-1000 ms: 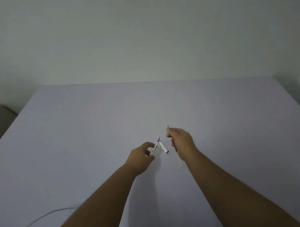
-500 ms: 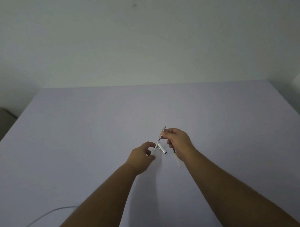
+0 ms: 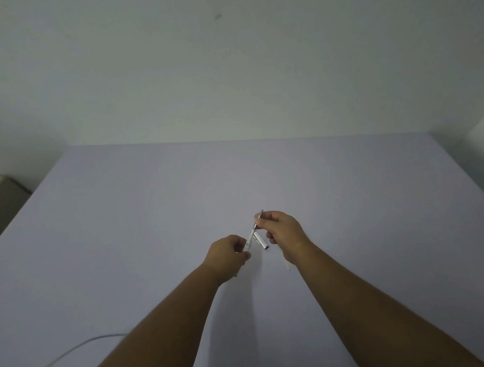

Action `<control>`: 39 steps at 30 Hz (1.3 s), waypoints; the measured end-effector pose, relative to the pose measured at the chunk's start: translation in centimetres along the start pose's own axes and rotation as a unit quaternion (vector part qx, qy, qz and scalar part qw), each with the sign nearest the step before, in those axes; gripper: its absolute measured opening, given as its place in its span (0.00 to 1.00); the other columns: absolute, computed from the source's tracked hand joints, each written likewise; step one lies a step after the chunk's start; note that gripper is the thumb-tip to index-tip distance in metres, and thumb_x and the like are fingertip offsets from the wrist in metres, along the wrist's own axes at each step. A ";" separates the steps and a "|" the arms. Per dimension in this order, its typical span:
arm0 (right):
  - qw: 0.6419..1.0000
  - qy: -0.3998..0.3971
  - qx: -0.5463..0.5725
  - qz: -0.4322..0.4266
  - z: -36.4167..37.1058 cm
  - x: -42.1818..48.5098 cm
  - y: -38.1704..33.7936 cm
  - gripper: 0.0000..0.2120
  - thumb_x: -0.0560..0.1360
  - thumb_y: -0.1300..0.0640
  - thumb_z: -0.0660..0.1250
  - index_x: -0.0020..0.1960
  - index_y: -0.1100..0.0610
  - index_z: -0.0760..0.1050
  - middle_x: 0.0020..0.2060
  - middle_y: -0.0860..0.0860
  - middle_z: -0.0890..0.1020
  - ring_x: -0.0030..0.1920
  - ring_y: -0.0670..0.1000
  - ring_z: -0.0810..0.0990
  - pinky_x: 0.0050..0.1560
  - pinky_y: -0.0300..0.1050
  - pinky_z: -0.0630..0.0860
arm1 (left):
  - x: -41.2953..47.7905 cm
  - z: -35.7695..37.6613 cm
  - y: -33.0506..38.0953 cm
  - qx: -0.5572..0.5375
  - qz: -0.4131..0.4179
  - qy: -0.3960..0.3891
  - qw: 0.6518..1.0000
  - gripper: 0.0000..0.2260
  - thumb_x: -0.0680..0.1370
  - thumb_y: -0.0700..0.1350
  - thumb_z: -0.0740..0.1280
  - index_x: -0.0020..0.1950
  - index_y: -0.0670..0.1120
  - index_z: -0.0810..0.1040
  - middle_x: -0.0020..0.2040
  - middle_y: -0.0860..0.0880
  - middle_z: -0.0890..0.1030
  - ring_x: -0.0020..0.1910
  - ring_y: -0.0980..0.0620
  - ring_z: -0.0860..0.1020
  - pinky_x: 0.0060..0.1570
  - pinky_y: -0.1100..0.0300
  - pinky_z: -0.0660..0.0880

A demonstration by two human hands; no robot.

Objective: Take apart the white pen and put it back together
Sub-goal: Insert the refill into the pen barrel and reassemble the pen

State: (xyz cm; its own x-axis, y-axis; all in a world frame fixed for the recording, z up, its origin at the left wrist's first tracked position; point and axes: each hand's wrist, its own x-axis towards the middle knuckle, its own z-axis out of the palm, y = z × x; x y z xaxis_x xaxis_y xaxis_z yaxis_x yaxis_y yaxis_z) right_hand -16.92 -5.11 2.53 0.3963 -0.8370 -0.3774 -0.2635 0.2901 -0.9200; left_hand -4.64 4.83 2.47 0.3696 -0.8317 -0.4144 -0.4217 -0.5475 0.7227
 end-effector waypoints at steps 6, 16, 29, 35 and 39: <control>0.997 -0.049 -0.058 0.020 0.4 -0.2 0.2 0.03 0.69 0.52 0.71 0.38 0.50 0.80 0.36 0.46 0.84 0.32 0.46 0.74 0.33 0.39 0.70 | -0.1 -0.2 0.4 -0.047 -0.003 0.014 0.999 0.07 0.74 0.40 0.67 0.50 0.45 0.80 0.36 0.51 0.80 0.31 0.58 0.76 0.19 0.74 0.69; 0.995 -0.067 -0.053 0.043 0.6 -0.1 -0.2 0.08 0.70 0.50 0.72 0.41 0.55 0.80 0.36 0.49 0.78 0.33 0.48 0.71 0.37 0.41 0.68 | 0.0 -0.2 0.7 -0.043 -0.005 0.035 0.998 0.05 0.73 0.41 0.70 0.48 0.46 0.80 0.34 0.53 0.79 0.30 0.59 0.76 0.30 0.67 0.70; 0.994 -0.007 -0.102 0.036 0.4 0.1 -1.3 0.16 0.69 0.45 0.72 0.34 0.55 0.71 0.31 0.48 0.73 0.32 0.48 0.70 0.34 0.41 0.68 | 0.1 -0.6 1.7 -0.056 -0.014 0.029 0.998 0.04 0.72 0.42 0.71 0.44 0.48 0.79 0.34 0.52 0.80 0.30 0.58 0.77 0.18 0.75 0.68; 0.997 -0.063 -0.040 0.032 0.1 -0.1 -1.3 0.07 0.72 0.50 0.70 0.43 0.54 0.79 0.39 0.49 0.79 0.34 0.47 0.71 0.39 0.43 0.70 | 0.0 -0.8 2.0 -0.077 -0.020 0.035 0.996 0.07 0.71 0.41 0.71 0.37 0.52 0.76 0.34 0.51 0.80 0.29 0.55 0.77 0.18 0.74 0.69; 0.993 -0.022 -0.103 0.048 0.3 -0.1 -1.3 0.17 0.68 0.44 0.72 0.38 0.57 0.73 0.34 0.49 0.75 0.33 0.48 0.71 0.35 0.41 0.69 | -0.1 -0.5 2.1 -0.075 -0.023 0.026 0.997 0.07 0.71 0.42 0.71 0.37 0.52 0.76 0.34 0.51 0.80 0.30 0.57 0.77 0.17 0.74 0.67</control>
State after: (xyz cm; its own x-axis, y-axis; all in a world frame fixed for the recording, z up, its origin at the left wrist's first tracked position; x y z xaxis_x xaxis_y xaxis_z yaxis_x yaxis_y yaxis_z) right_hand -16.36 -5.28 3.70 0.3978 -0.7871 -0.4713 -0.4742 0.2634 -0.8401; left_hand -5.17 3.77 4.31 0.4305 -0.7976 -0.4225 -0.2753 -0.5618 0.7801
